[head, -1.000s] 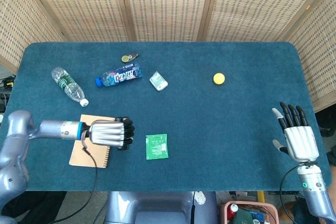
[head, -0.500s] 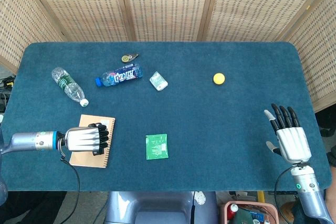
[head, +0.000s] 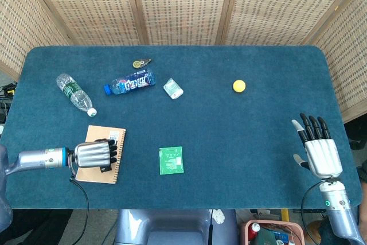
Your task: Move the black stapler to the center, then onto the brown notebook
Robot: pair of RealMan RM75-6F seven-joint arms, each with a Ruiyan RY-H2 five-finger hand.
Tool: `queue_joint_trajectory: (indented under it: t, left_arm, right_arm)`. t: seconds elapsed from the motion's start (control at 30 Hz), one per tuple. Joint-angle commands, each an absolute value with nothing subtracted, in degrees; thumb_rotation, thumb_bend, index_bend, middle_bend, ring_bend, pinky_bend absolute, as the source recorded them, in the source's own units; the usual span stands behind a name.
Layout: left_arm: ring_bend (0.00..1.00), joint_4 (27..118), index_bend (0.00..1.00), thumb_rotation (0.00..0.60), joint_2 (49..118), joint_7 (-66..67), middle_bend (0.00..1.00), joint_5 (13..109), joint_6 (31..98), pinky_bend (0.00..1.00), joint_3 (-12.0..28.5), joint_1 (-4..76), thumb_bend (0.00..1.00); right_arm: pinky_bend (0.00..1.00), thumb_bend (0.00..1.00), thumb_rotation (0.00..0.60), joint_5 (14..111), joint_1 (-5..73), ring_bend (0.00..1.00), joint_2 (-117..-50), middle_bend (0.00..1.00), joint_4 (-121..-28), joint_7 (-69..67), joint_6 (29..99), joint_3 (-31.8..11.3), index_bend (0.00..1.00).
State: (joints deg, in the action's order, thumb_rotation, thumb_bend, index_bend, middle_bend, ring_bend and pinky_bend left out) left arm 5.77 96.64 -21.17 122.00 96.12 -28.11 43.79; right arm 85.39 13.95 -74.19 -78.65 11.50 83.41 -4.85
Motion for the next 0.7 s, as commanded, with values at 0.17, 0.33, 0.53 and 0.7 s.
queue_joint_trajectory:
  t: [0.17, 0.33, 0.53, 0.7]
  left_arm:
    - [0.46, 5.23, 0.7, 0.6, 96.52, -20.51, 0.58, 121.95, 95.37, 0.45, -28.71, 42.94, 0.31]
    - [0.28, 5.15, 0.36, 0.6, 96.27, -20.21, 0.27, 121.99, 94.32, 0.27, -29.28, 42.41, 0.09]
    - [0.1, 5.54, 0.05, 0.6, 94.9, -20.88, 0.01, 121.43, 94.81, 0.15, -29.26, 41.91, 0.0]
    - [0.01, 7.51, 0.0, 0.6, 92.24, -23.9, 0.0, 116.8, 100.55, 0.07, -25.01, 40.7, 0.0]
  right_arm:
    - [0.0, 0.0, 0.6, 85.32, 13.91, 0.0, -74.3, 0.0, -78.31, 11.5, 83.13, -5.01, 0.0]
    - [0.0, 0.0, 0.6, 85.33, 13.9, 0.0, -74.42, 0.0, -78.24, 11.67, 82.95, -5.13, 0.0]
    - [0.0, 0.0, 0.6, 85.68, 13.83, 0.0, -74.4, 0.0, -78.6, 11.77, 83.03, -5.14, 0.0]
    - [0.0, 0.0, 0.6, 86.42, 13.68, 0.0, -74.09, 0.0, -79.2, 11.51, 83.43, -4.99, 0.0]
